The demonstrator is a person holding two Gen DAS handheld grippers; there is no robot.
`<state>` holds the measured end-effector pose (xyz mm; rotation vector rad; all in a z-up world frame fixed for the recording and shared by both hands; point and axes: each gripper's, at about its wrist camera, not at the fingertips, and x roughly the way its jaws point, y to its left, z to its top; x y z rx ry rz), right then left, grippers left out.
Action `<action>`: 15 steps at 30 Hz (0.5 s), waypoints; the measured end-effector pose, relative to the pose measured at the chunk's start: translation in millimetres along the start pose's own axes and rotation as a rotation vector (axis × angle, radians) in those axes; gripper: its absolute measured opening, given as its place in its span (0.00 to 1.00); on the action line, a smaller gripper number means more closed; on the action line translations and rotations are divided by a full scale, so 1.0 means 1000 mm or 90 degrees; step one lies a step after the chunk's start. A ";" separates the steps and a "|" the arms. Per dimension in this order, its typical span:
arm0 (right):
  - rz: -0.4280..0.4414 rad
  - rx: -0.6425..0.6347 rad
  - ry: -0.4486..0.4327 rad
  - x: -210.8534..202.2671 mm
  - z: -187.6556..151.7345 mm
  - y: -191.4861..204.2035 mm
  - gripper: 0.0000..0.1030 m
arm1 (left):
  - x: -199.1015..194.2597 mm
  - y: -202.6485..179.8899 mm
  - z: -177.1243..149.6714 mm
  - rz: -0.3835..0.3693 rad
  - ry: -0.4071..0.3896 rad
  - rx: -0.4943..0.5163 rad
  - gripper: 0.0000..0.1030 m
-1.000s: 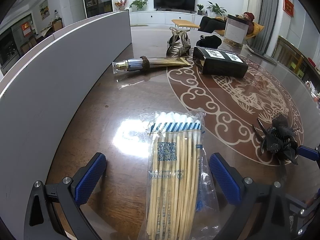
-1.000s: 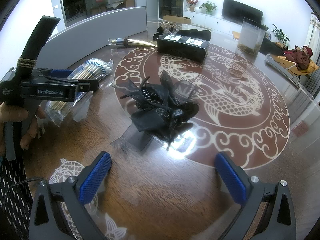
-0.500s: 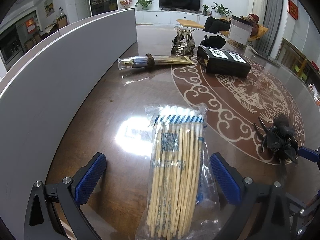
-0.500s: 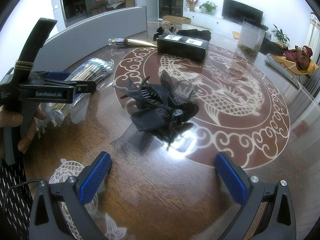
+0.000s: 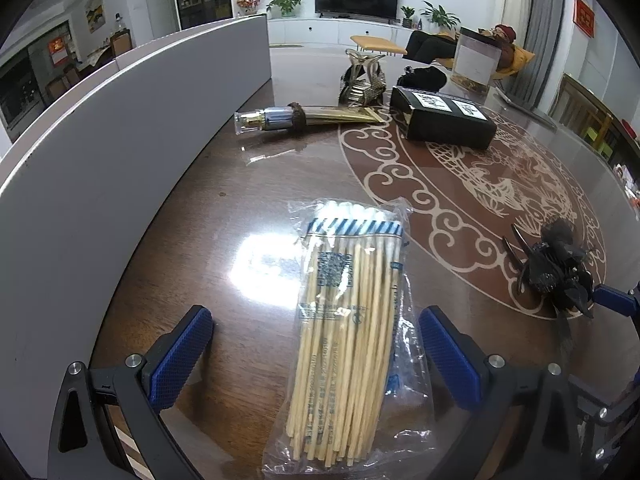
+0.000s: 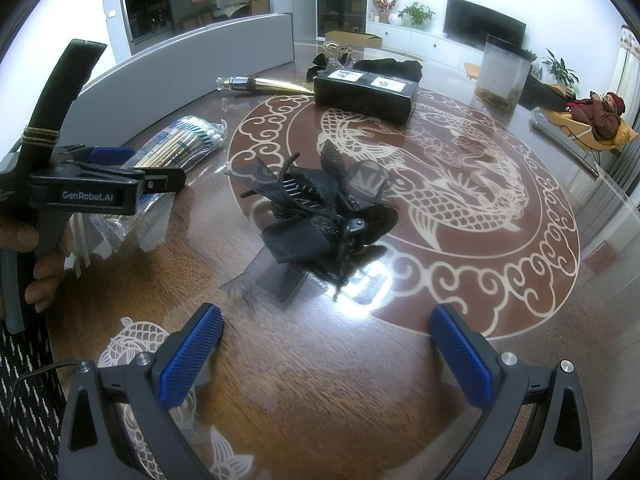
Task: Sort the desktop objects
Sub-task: 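Move right tool over the black claw hair clip while left tool holds swabs, then close right tool on the black claw hair clip and lift it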
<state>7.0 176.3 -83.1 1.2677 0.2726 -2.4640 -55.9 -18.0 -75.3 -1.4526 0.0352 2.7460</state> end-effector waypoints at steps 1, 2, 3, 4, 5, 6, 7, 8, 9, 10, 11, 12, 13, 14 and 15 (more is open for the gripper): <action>0.000 0.000 0.000 -0.001 0.000 0.000 1.00 | 0.000 -0.001 0.000 -0.002 0.000 0.003 1.00; 0.000 0.000 0.000 -0.001 0.000 0.000 1.00 | 0.001 -0.002 0.001 -0.005 -0.001 0.008 1.00; 0.000 0.000 0.000 -0.001 0.000 0.000 1.00 | 0.000 -0.002 0.001 -0.007 -0.003 0.012 1.00; 0.000 0.000 0.000 -0.001 0.000 0.000 1.00 | -0.001 -0.004 0.001 -0.013 -0.009 0.019 0.89; 0.000 0.000 0.000 -0.001 0.000 0.000 1.00 | -0.005 -0.008 0.001 -0.021 -0.027 0.032 0.67; 0.002 0.001 0.000 -0.001 0.000 0.000 1.00 | -0.007 -0.010 0.000 -0.027 -0.037 0.041 0.58; 0.014 -0.006 -0.002 -0.002 0.001 -0.001 1.00 | -0.009 -0.013 -0.001 -0.030 -0.043 0.048 0.43; 0.026 -0.016 0.000 -0.002 0.003 -0.002 1.00 | -0.010 -0.015 -0.001 -0.031 -0.045 0.052 0.33; 0.031 -0.025 0.005 0.000 0.006 -0.003 1.00 | -0.011 -0.015 -0.002 -0.033 -0.045 0.050 0.32; 0.034 -0.035 0.012 0.001 0.014 -0.004 1.00 | -0.012 -0.015 -0.003 -0.035 -0.045 0.048 0.31; 0.036 -0.044 0.011 0.002 0.022 -0.004 1.00 | -0.012 -0.014 -0.003 -0.041 -0.044 0.041 0.30; 0.040 -0.062 0.005 0.001 0.033 -0.002 1.00 | -0.013 -0.013 -0.003 -0.047 -0.043 0.036 0.30; 0.040 -0.079 -0.002 0.000 0.041 0.002 1.00 | -0.013 -0.012 -0.003 -0.051 -0.043 0.032 0.30; 0.039 -0.095 -0.007 0.001 0.048 0.005 1.00 | -0.014 -0.012 -0.003 -0.055 -0.042 0.028 0.30; 0.042 -0.116 -0.009 0.005 0.057 0.010 1.00 | -0.014 -0.011 -0.003 -0.056 -0.042 0.026 0.30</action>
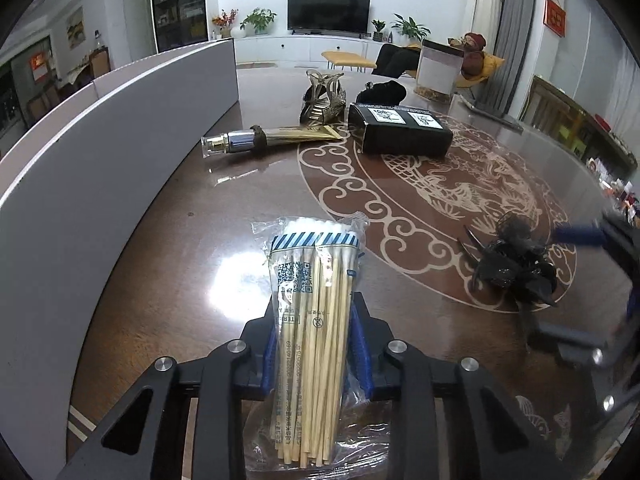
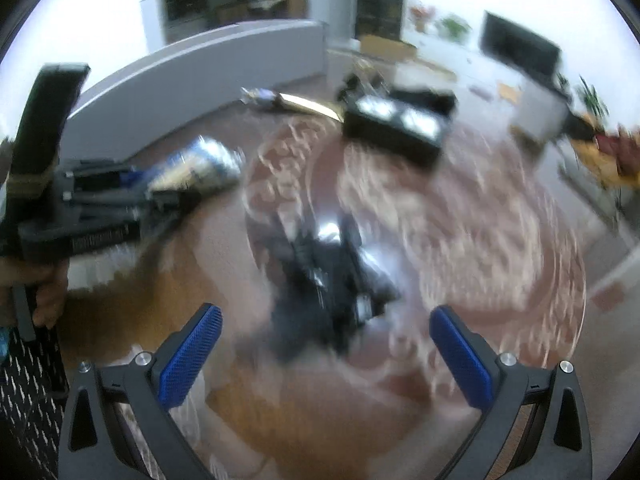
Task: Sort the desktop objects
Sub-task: 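Close right tool on the black claw hair clip and lift it, then carry swabs with left tool and claw clip with right tool over tray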
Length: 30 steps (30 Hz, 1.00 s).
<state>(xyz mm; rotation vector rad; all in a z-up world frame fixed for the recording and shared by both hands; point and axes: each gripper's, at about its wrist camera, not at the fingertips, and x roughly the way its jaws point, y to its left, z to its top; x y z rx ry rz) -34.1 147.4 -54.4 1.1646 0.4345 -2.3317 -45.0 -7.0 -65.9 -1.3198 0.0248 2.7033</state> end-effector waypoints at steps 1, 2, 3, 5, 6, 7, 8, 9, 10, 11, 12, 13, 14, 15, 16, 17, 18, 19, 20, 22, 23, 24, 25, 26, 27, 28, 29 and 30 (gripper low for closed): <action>0.009 -0.013 0.007 0.006 0.006 0.002 1.00 | -0.001 0.000 -0.001 -0.001 0.000 -0.001 0.30; 0.017 -0.020 0.020 0.013 0.009 0.003 1.00 | -0.001 0.000 -0.001 -0.002 0.000 -0.002 0.30; 0.034 -0.022 0.039 0.022 0.012 0.002 1.00 | -0.002 0.000 -0.001 -0.003 0.001 -0.003 0.30; 0.049 -0.012 0.070 0.033 0.012 -0.002 0.73 | -0.003 0.001 -0.002 -0.007 0.001 -0.007 0.30; 0.051 0.000 0.059 0.029 0.012 -0.005 0.65 | -0.003 0.002 -0.003 -0.009 0.001 -0.009 0.30; 0.045 0.018 0.053 0.025 0.012 -0.009 0.40 | -0.003 0.002 -0.002 -0.011 0.002 -0.011 0.30; 0.048 0.037 0.055 0.022 0.010 -0.012 0.40 | -0.003 0.003 -0.002 -0.013 0.001 -0.013 0.30; 0.045 0.054 0.051 0.016 0.007 -0.015 0.40 | -0.003 0.003 -0.002 -0.014 0.001 -0.015 0.30; 0.036 0.065 0.047 0.011 0.003 -0.016 0.40 | -0.003 0.003 -0.002 -0.016 0.002 -0.016 0.30; 0.031 0.088 0.038 0.002 -0.002 -0.018 0.40 | -0.004 0.003 -0.003 -0.024 0.002 -0.020 0.29; 0.032 0.125 0.019 -0.011 -0.010 -0.021 0.40 | -0.005 0.003 -0.003 -0.031 0.001 -0.022 0.29; 0.035 0.156 0.003 -0.021 -0.019 -0.023 0.40 | -0.007 0.003 -0.003 -0.037 -0.003 -0.024 0.29; 0.036 0.181 -0.009 -0.030 -0.027 -0.025 0.40 | -0.015 0.003 -0.003 -0.051 -0.016 -0.029 0.29; 0.037 0.211 -0.022 -0.043 -0.039 -0.024 0.40 | -0.021 0.004 -0.004 -0.063 -0.027 -0.036 0.29; 0.038 0.229 -0.034 -0.053 -0.050 -0.025 0.40 | -0.033 0.006 -0.005 -0.081 -0.044 -0.047 0.29; 0.040 0.244 -0.047 -0.062 -0.061 -0.020 0.40 | -0.042 0.008 -0.008 -0.090 -0.057 -0.056 0.29; 0.043 0.257 -0.061 -0.072 -0.072 -0.016 0.40 | -0.050 0.009 -0.010 -0.096 -0.065 -0.062 0.29; 0.043 0.266 -0.069 -0.079 -0.080 -0.013 0.40 | -0.057 0.009 -0.012 -0.099 -0.071 -0.066 0.29; 0.045 0.277 -0.079 -0.086 -0.090 -0.009 0.40 | -0.066 0.009 -0.014 -0.114 -0.077 -0.050 0.29; 0.048 0.291 -0.094 -0.095 -0.101 -0.003 0.40 | -0.081 0.008 -0.019 -0.117 -0.095 -0.044 0.29; 0.049 0.295 -0.093 -0.096 -0.104 -0.001 0.40 | -0.088 0.007 -0.021 -0.116 -0.098 -0.043 0.29; 0.051 0.296 -0.093 -0.097 -0.104 -0.001 0.40 | -0.093 0.008 -0.021 -0.118 -0.100 -0.043 0.29; 0.056 0.289 -0.095 -0.098 -0.098 0.001 0.40 | -0.098 0.010 -0.020 -0.121 -0.101 -0.043 0.29; 0.057 0.279 -0.098 -0.098 -0.092 0.002 0.40 | -0.105 0.013 -0.017 -0.125 -0.105 -0.041 0.29; 0.057 0.267 -0.103 -0.099 -0.084 0.004 0.40 | -0.112 0.018 -0.015 -0.124 -0.111 -0.039 0.29; 0.064 0.252 -0.109 -0.098 -0.068 0.005 0.40 | -0.119 0.024 -0.013 -0.121 -0.117 -0.039 0.29; 0.074 0.240 -0.114 -0.094 -0.051 0.005 0.40 | -0.127 0.033 -0.009 -0.118 -0.122 -0.044 0.29; 0.083 0.226 -0.120 -0.093 -0.036 0.009 0.40 | -0.135 0.047 -0.004 -0.115 -0.126 -0.054 0.29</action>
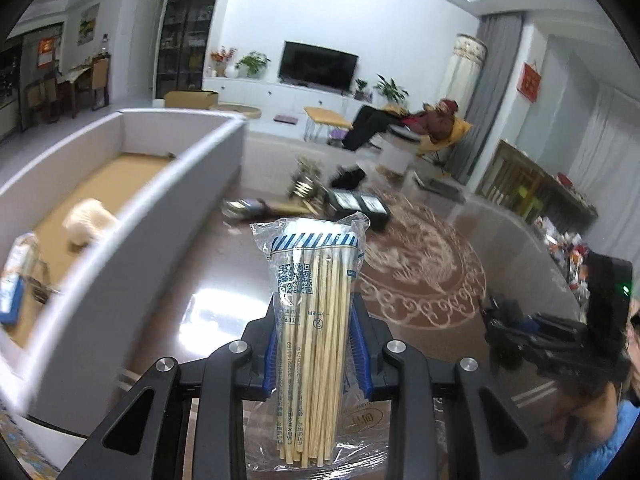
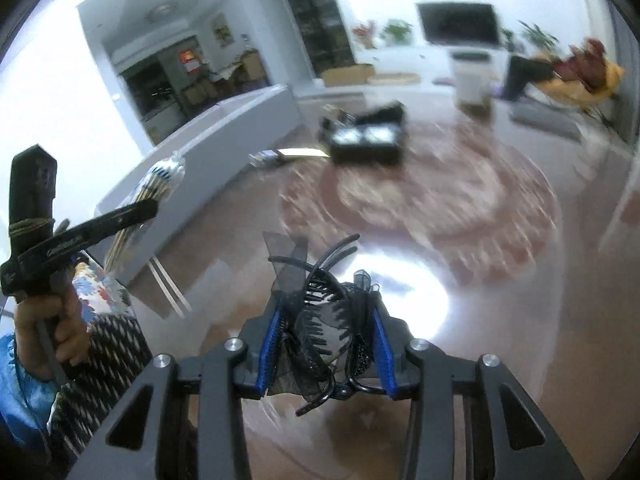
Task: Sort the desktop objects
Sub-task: 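Carry swabs with left tool and claw clip with right tool over tray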
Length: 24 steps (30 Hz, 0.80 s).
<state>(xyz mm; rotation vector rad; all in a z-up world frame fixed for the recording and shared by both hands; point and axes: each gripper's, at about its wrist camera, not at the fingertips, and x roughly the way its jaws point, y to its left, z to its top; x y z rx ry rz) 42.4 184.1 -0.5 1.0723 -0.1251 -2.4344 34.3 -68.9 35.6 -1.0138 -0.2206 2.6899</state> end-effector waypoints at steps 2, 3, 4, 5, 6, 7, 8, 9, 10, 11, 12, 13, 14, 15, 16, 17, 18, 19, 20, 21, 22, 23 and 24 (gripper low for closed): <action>0.033 -0.043 -0.013 0.010 0.031 0.026 0.40 | -0.020 0.031 0.018 0.014 -0.014 -0.030 0.29; 0.050 -0.063 -0.018 0.015 0.044 0.039 0.40 | -0.028 0.046 0.026 0.024 -0.020 -0.043 0.29; 0.074 -0.090 -0.024 0.023 0.064 0.061 0.40 | -0.037 0.062 0.034 0.038 -0.028 -0.057 0.29; 0.093 -0.109 -0.030 0.029 0.079 0.077 0.40 | -0.046 0.081 0.043 0.053 -0.034 -0.073 0.29; 0.112 -0.125 -0.034 0.036 0.093 0.092 0.40 | -0.054 0.101 0.054 0.073 -0.037 -0.087 0.29; 0.136 -0.149 -0.039 0.046 0.114 0.116 0.40 | -0.058 0.117 0.061 0.094 -0.038 -0.095 0.29; 0.150 -0.161 -0.042 0.055 0.127 0.133 0.40 | -0.061 0.139 0.072 0.123 -0.035 -0.103 0.29; 0.171 -0.172 -0.043 0.068 0.147 0.153 0.40 | -0.061 0.153 0.078 0.141 -0.030 -0.109 0.29; 0.180 -0.180 -0.040 0.081 0.162 0.170 0.40 | -0.060 0.167 0.084 0.157 -0.023 -0.118 0.29; 0.183 -0.190 -0.035 0.096 0.176 0.184 0.40 | -0.057 0.187 0.091 0.173 -0.011 -0.136 0.29; 0.180 -0.202 -0.030 0.115 0.190 0.200 0.40 | -0.054 0.198 0.093 0.181 -0.004 -0.148 0.29; 0.175 -0.214 -0.023 0.134 0.201 0.212 0.40 | -0.049 0.209 0.095 0.189 0.004 -0.160 0.29; 0.168 -0.222 -0.015 0.151 0.208 0.221 0.40 | -0.040 0.222 0.096 0.198 0.019 -0.176 0.29; 0.158 -0.226 -0.004 0.168 0.214 0.230 0.40 | -0.034 0.229 0.095 0.200 0.029 -0.185 0.29; 0.147 -0.229 0.010 0.189 0.218 0.238 0.40 | -0.026 0.236 0.095 0.201 0.041 -0.190 0.29; 0.140 -0.229 0.027 0.209 0.220 0.244 0.40 | -0.016 0.243 0.094 0.208 0.057 -0.190 0.29; 0.134 -0.225 0.046 0.227 0.222 0.248 0.40 | -0.007 0.246 0.093 0.213 0.069 -0.186 0.29; 0.121 -0.218 0.065 0.245 0.222 0.250 0.41 | 0.003 0.249 0.093 0.212 0.085 -0.182 0.30; 0.107 -0.212 0.083 0.260 0.221 0.251 0.51 | 0.018 0.252 0.092 0.210 0.117 -0.180 0.32; 0.080 -0.205 0.120 0.280 0.218 0.252 0.62 | 0.028 0.255 0.091 0.219 0.143 -0.180 0.34; 0.066 -0.202 0.143 0.292 0.217 0.249 0.88 | 0.035 0.258 0.090 0.230 0.163 -0.180 0.42; 0.055 -0.201 0.163 0.301 0.214 0.249 0.92 | 0.042 0.261 0.088 0.241 0.180 -0.180 0.55; 0.051 -0.204 0.166 0.303 0.214 0.250 0.92 | 0.046 0.264 0.085 0.245 0.192 -0.187 0.60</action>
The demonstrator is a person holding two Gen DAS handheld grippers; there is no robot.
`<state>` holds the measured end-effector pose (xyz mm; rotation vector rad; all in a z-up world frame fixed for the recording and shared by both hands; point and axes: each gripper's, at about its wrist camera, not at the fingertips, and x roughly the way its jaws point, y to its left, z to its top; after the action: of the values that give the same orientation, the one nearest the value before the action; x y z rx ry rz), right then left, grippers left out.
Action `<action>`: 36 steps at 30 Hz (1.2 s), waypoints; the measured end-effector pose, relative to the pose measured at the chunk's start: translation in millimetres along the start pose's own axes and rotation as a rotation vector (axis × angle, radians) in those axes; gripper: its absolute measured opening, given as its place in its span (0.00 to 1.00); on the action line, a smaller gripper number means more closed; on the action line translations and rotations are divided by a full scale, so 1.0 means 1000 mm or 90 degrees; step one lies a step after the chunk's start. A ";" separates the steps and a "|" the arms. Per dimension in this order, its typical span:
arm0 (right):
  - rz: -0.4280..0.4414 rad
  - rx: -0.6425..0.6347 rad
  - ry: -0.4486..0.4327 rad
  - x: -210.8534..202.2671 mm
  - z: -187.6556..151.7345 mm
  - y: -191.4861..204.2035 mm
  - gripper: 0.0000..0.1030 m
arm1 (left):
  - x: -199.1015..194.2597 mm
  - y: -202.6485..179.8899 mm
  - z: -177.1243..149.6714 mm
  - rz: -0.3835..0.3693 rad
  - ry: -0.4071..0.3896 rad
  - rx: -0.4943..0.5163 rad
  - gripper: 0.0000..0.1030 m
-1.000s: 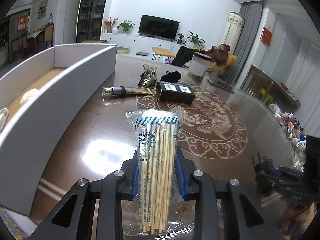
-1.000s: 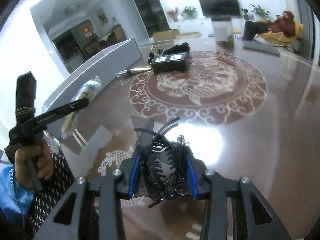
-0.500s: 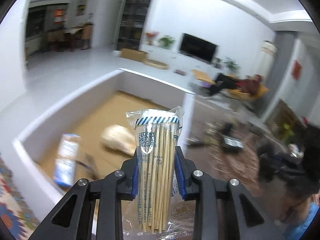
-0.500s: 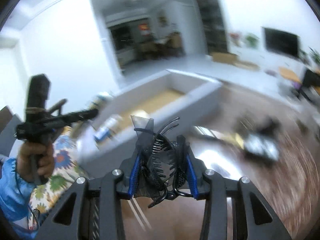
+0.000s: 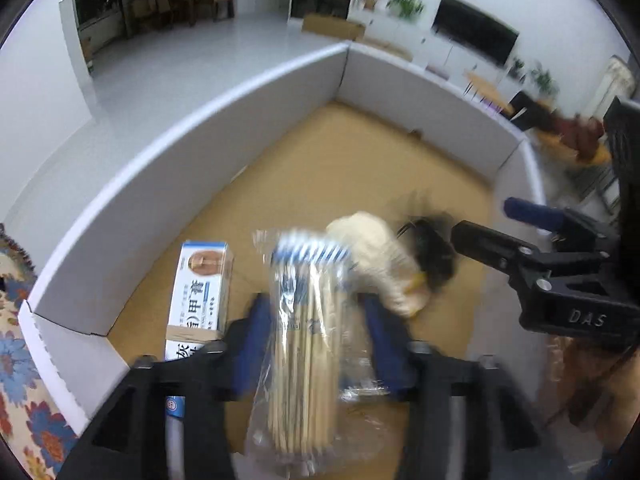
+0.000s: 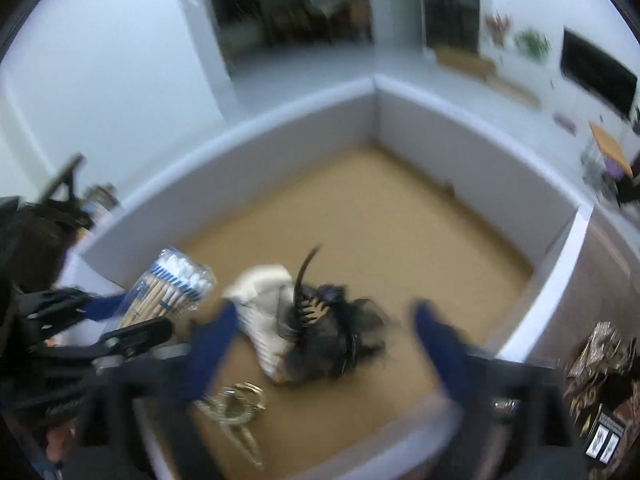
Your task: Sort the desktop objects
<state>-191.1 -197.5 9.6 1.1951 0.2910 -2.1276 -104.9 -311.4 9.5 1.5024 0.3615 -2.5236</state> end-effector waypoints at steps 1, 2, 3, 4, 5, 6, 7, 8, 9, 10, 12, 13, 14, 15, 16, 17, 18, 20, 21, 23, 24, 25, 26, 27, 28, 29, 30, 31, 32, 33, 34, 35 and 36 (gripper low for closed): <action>-0.003 -0.007 -0.013 -0.005 -0.001 0.001 0.92 | 0.001 0.002 -0.001 -0.004 0.004 -0.007 0.63; 0.005 -0.011 -0.036 -0.016 -0.003 0.002 0.92 | -0.004 0.003 -0.003 -0.014 -0.010 -0.011 0.64; 0.017 -0.012 -0.059 -0.031 -0.007 0.002 0.92 | -0.010 0.002 -0.007 -0.015 -0.022 -0.010 0.64; 0.025 -0.012 -0.074 -0.045 -0.011 0.001 0.92 | -0.015 0.001 -0.010 -0.010 -0.034 -0.008 0.64; 0.032 -0.013 -0.089 -0.059 -0.018 -0.003 0.93 | -0.026 -0.002 -0.015 -0.007 -0.053 -0.002 0.64; 0.036 -0.014 -0.102 -0.073 -0.025 -0.011 0.94 | -0.034 -0.005 -0.017 -0.011 -0.065 0.005 0.64; 0.032 -0.017 -0.119 -0.091 -0.039 -0.018 0.98 | -0.044 -0.010 -0.022 -0.020 -0.079 0.013 0.64; 0.017 -0.021 -0.129 -0.105 -0.052 -0.023 1.00 | -0.057 -0.016 -0.030 -0.034 -0.097 0.022 0.67; -0.008 -0.025 -0.137 -0.115 -0.063 -0.029 1.00 | -0.068 -0.024 -0.036 -0.046 -0.112 0.031 0.69; -0.048 -0.031 -0.136 -0.123 -0.085 -0.038 1.00 | -0.076 -0.032 -0.044 -0.058 -0.124 0.037 0.77; -0.109 -0.034 -0.114 -0.130 -0.132 -0.058 1.00 | -0.094 -0.063 -0.056 -0.099 -0.141 0.061 0.83; -0.127 -0.027 -0.099 -0.132 -0.156 -0.069 1.00 | -0.100 -0.079 -0.063 -0.121 -0.144 0.078 0.83; -0.139 -0.015 -0.083 -0.133 -0.178 -0.080 1.00 | -0.107 -0.099 -0.074 -0.145 -0.143 0.105 0.85; -0.149 0.007 -0.061 -0.136 -0.207 -0.096 1.00 | -0.111 -0.125 -0.084 -0.166 -0.139 0.142 0.86; -0.153 0.023 -0.048 -0.137 -0.224 -0.108 1.00 | -0.113 -0.145 -0.096 -0.179 -0.134 0.174 0.93; -0.159 0.050 -0.032 -0.141 -0.250 -0.124 1.00 | -0.113 -0.168 -0.109 -0.189 -0.128 0.213 0.99; -0.166 0.074 -0.021 -0.146 -0.271 -0.137 1.00 | -0.109 -0.190 -0.123 -0.197 -0.119 0.251 0.99; -0.195 0.127 -0.004 -0.155 -0.314 -0.163 1.00 | -0.088 -0.226 -0.145 -0.204 -0.089 0.304 0.99; -0.209 0.145 -0.001 -0.158 -0.328 -0.171 1.00 | -0.069 -0.244 -0.157 -0.199 -0.067 0.326 0.99; -0.244 0.178 0.003 -0.168 -0.352 -0.192 1.00 | -0.028 -0.269 -0.171 -0.172 -0.030 0.335 0.99; -0.246 0.196 -0.009 -0.175 -0.360 -0.202 1.00 | -0.014 -0.275 -0.175 -0.165 -0.020 0.330 0.99; -0.254 0.221 -0.020 -0.180 -0.368 -0.211 1.00 | 0.003 -0.280 -0.178 -0.160 -0.009 0.320 0.98; -0.259 0.234 -0.030 -0.184 -0.375 -0.215 1.00 | 0.019 -0.285 -0.179 -0.156 -0.002 0.307 0.98; -0.268 0.245 -0.038 -0.188 -0.379 -0.219 1.00 | 0.029 -0.287 -0.178 -0.151 -0.003 0.299 0.98; -0.269 0.249 -0.040 -0.191 -0.380 -0.221 1.00 | 0.039 -0.289 -0.175 -0.142 -0.004 0.290 0.98; -0.274 0.248 -0.037 -0.191 -0.380 -0.220 1.00 | 0.046 -0.292 -0.172 -0.127 -0.023 0.289 0.98; -0.275 0.248 -0.036 -0.191 -0.379 -0.220 1.00 | 0.042 -0.292 -0.173 -0.121 -0.034 0.289 0.98; -0.275 0.249 -0.037 -0.192 -0.379 -0.222 1.00 | 0.046 -0.293 -0.171 -0.119 -0.036 0.289 0.99; -0.275 0.250 -0.037 -0.190 -0.377 -0.222 1.00 | 0.049 -0.295 -0.172 -0.108 -0.053 0.301 1.00; -0.276 0.250 -0.037 -0.186 -0.375 -0.222 1.00 | 0.050 -0.296 -0.173 -0.100 -0.061 0.311 1.00; -0.275 0.249 -0.037 -0.186 -0.374 -0.222 1.00 | 0.050 -0.295 -0.173 -0.106 -0.062 0.309 1.00; -0.275 0.250 -0.037 -0.187 -0.374 -0.222 1.00 | 0.048 -0.295 -0.174 -0.104 -0.063 0.311 1.00; -0.276 0.249 -0.036 -0.186 -0.374 -0.222 1.00 | 0.048 -0.295 -0.174 -0.105 -0.064 0.311 1.00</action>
<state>-17.4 234.3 -72.8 1.3807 0.1137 -2.6812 -64.0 20.5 -78.4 1.5363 -0.1699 -2.9566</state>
